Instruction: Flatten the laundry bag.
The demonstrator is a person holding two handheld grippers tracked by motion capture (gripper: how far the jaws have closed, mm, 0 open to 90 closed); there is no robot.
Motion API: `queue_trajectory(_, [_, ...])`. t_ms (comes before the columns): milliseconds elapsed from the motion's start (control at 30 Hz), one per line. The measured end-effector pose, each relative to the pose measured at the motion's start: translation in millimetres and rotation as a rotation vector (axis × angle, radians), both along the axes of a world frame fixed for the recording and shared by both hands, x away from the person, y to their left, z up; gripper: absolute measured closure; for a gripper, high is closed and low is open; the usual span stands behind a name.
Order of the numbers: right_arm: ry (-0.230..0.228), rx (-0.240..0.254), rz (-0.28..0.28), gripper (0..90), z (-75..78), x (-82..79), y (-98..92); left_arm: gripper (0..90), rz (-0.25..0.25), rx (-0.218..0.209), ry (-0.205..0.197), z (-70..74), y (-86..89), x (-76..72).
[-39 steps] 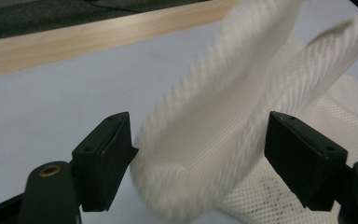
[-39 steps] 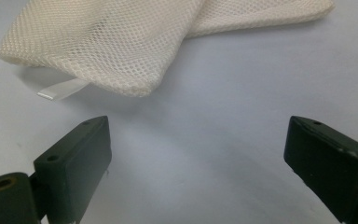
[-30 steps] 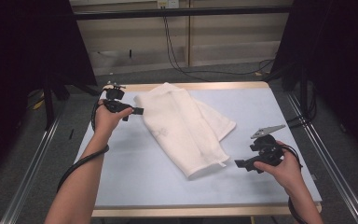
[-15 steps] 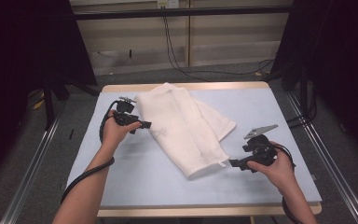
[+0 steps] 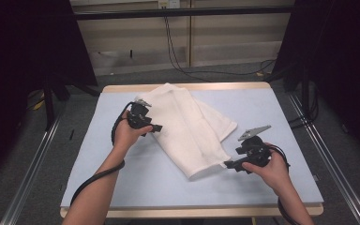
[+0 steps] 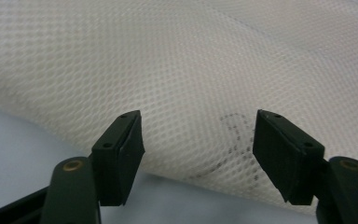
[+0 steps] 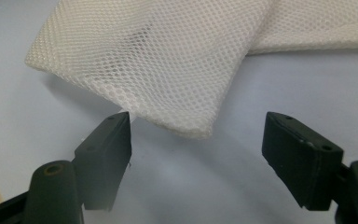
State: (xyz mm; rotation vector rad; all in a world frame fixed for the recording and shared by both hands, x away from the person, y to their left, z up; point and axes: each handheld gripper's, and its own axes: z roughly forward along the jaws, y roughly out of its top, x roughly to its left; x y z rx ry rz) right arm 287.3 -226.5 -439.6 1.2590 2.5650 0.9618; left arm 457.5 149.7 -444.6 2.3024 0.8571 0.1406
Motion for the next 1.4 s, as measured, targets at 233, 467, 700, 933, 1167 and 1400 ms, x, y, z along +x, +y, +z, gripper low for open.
queue_trajectory(233, [0.001, 0.004, 0.003, 23.7, -1.5, 1.4, 0.7, 28.4, -0.073, -0.032, -0.009, -1.8, -33.5, -0.4])
queue_trajectory(467, [0.008, 0.008, -0.005, 25.6, -3.7, 0.6, -1.6, 19.9, -0.135, 0.028, 0.022, -19.5, -57.9, -1.0])
queue_trajectory(700, [-0.001, 0.018, -0.05, 25.0, -3.7, 2.0, -11.4, 27.2, -0.187, 0.166, 0.019, -21.4, -68.8, -4.0])
queue_trajectory(933, [-0.004, 0.01, -0.105, 30.6, -12.0, 14.8, -15.2, 52.6, -0.156, 0.202, 0.06, -15.1, -79.0, -9.2])
queue_trajectory(1167, [-0.037, -0.04, -0.124, 37.8, -13.8, 29.7, -8.0, 83.8, -0.111, 0.129, 0.098, -15.5, -73.3, -10.1])
queue_trajectory(1400, [-0.061, -0.053, -0.117, 44.8, -11.6, 51.8, 2.5, 88.0, -0.111, 0.079, 0.087, -9.9, -60.6, -13.4])
